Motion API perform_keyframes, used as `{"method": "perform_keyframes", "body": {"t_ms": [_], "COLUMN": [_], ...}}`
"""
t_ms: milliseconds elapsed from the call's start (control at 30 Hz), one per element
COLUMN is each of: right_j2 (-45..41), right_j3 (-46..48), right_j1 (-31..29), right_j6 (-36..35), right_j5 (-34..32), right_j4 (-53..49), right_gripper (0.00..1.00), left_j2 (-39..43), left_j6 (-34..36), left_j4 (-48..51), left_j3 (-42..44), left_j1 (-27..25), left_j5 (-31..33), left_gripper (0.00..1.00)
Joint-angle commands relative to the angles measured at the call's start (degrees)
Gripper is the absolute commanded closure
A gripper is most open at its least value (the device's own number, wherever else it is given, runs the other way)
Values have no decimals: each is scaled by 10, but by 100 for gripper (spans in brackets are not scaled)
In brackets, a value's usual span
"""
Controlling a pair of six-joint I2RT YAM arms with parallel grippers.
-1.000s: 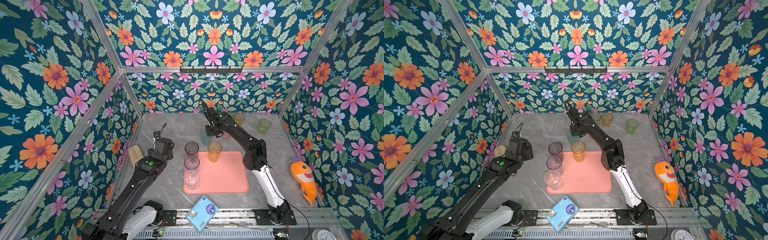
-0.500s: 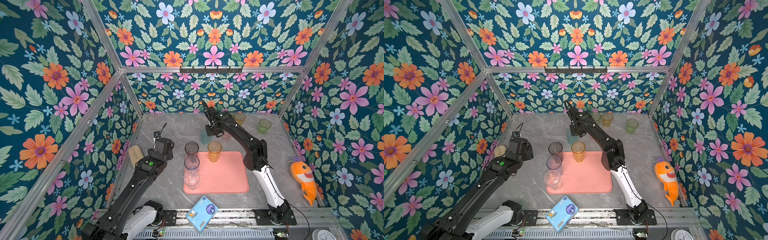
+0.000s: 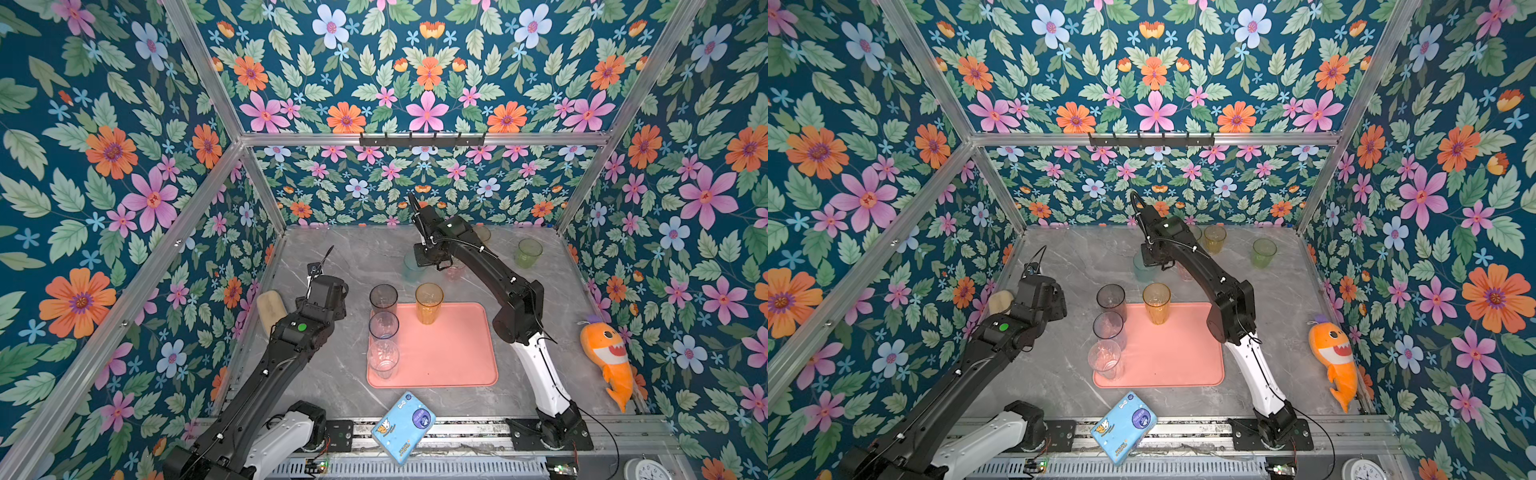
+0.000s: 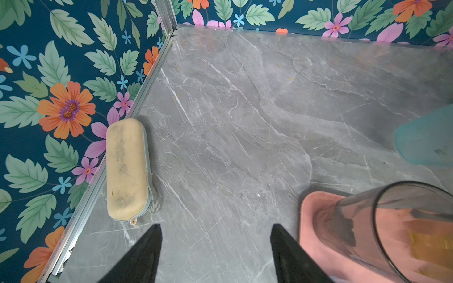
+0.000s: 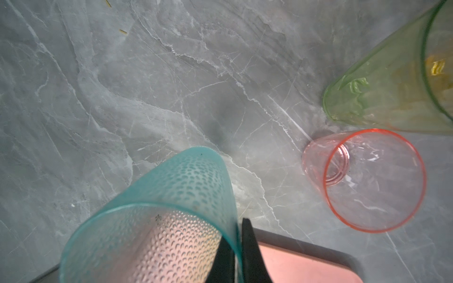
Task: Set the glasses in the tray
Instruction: 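Lift the teal glass with the right gripper and carry it toward the tray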
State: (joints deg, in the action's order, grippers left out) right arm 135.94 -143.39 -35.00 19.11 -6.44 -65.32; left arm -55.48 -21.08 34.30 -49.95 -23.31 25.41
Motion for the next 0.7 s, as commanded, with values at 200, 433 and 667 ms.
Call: {"method": "perform_keyframes", "body": {"t_ms": [200,433,667], "right_j2": [-42,-82,-122], "right_j3": [7,28,50], "right_j1": [0,0,0], "right_j6": [-4,-12,-18], "right_j5": [-20,-43,-60], "right_j4": [-25,-32,-42], "right_gripper": [100,100,100], "left_j2": [-1,-1,0], "left_j6": [1,0,0], "left_j4": [-5,-5,-2], "left_j3": [-2,-1,0], "left_j1": [1,1,1], "left_j5": [1,0,1], "left_gripper": [27,27,27]}}
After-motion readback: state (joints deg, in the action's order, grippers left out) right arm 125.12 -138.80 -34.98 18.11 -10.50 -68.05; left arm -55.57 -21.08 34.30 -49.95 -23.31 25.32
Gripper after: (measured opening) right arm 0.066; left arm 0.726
